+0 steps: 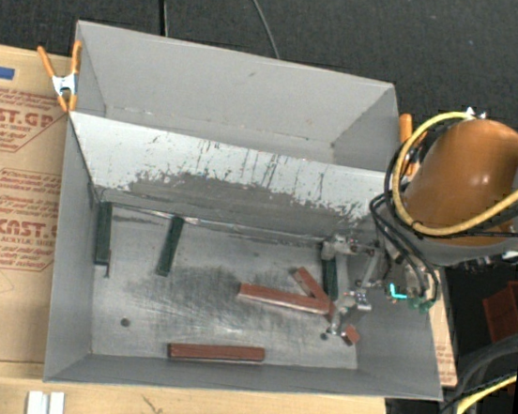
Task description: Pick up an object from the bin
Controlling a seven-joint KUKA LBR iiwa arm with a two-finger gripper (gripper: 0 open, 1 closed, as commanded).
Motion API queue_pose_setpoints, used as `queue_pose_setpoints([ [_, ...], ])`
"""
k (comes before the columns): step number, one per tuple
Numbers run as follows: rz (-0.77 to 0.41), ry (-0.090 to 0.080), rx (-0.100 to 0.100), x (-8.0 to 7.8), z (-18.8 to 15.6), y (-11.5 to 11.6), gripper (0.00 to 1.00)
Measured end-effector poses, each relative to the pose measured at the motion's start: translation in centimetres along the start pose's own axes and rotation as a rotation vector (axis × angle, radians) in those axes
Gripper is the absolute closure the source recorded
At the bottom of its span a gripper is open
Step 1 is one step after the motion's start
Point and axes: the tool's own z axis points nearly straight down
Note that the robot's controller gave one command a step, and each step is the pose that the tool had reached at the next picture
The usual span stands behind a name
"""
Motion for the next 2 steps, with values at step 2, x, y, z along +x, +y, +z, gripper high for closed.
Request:
queue_pose_setpoints([
  [2, -0.003, -0.015, 0.002, -2.5, 5.0, 0.7, 0.00],
])
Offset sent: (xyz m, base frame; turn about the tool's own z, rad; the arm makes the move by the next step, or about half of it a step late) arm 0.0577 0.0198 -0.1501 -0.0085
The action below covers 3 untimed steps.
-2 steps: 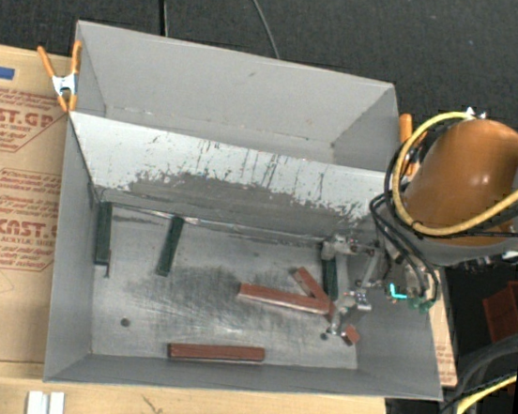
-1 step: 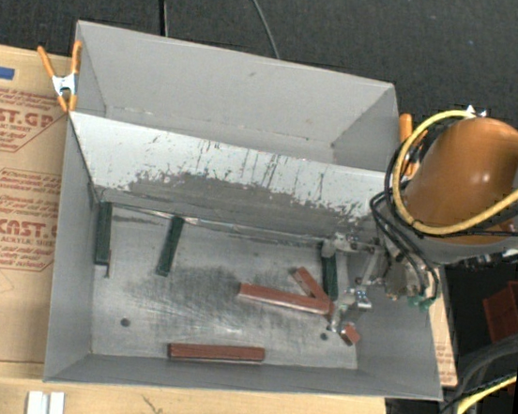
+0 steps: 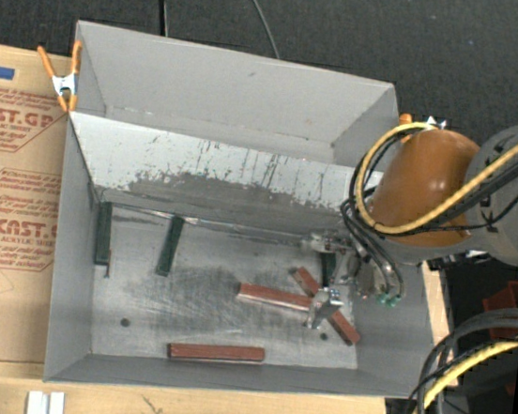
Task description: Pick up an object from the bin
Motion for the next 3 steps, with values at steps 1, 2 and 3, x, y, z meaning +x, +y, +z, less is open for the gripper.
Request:
queue_pose_setpoints([
  [1, 0.205, 0.019, -0.002, 2.7, 9.8, 0.7, 1.00],
  [2, 0.205, 0.018, -0.002, 2.7, 9.8, 0.8, 1.00],
  [3, 0.201, 0.008, -0.001, 0.7, -4.0, 1.0, 1.00],
])
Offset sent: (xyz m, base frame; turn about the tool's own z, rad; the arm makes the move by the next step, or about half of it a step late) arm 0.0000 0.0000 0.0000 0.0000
